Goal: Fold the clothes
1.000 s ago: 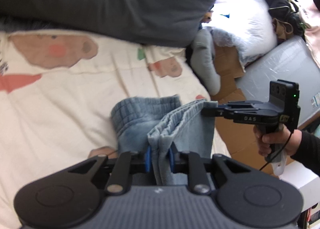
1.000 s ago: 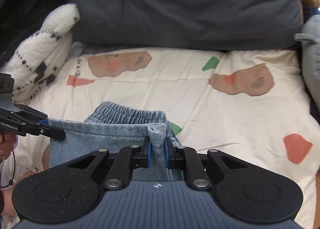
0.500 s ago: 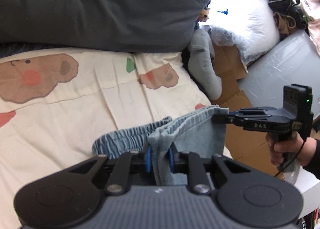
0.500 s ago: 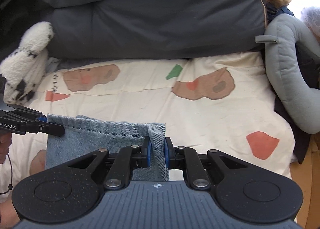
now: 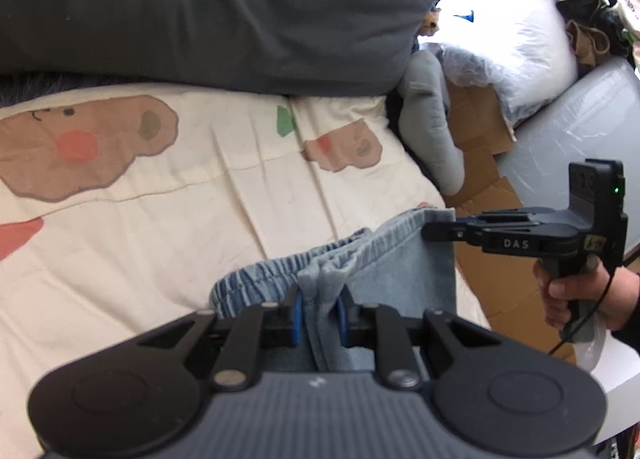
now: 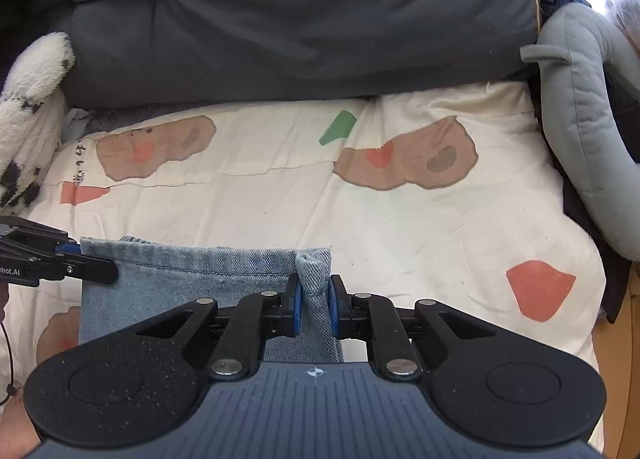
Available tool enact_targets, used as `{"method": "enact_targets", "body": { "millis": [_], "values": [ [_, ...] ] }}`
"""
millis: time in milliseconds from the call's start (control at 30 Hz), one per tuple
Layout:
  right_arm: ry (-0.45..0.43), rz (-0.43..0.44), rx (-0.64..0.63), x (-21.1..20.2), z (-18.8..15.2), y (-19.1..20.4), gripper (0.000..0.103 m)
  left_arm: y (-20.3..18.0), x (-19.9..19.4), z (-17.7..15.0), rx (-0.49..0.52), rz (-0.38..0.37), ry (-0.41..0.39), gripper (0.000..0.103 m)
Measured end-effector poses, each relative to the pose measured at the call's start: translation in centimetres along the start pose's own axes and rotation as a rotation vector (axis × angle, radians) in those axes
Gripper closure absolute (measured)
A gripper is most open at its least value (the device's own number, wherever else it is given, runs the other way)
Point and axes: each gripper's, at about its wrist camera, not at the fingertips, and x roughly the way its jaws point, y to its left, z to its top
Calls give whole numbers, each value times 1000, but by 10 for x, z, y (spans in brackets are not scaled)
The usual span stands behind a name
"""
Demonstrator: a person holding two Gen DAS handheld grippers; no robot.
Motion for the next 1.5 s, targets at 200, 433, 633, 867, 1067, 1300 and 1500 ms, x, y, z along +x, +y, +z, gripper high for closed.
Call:
{"method": "enact_targets", "body": {
  "millis": [200,433,633,867,1067,1300,1500],
  "values": [
    [-10,-3,-6,-6,0,2,91,3,6,1,3,16,6,85],
    [-2,-53,55,3,-2,0,81,12,8,2,-12,18,30,80],
    [-62,-104,65,-20,-13,11,69,2,-21,8,3,43,-36,77],
    [-139,-65,117,-24,-32,44,69,-27,-36,8,78,19,-81,85],
    [-168,-54,162,-2,-30,61,71,-36,-12,0,111,10,-41,91],
    [-153,-48,177,26,-27,65,89,-20,11,-4,108,66,-15,96],
    [-112,-62,175,47,-26,65,88,-1,23,-9,93,74,3,100]
  ]
}}
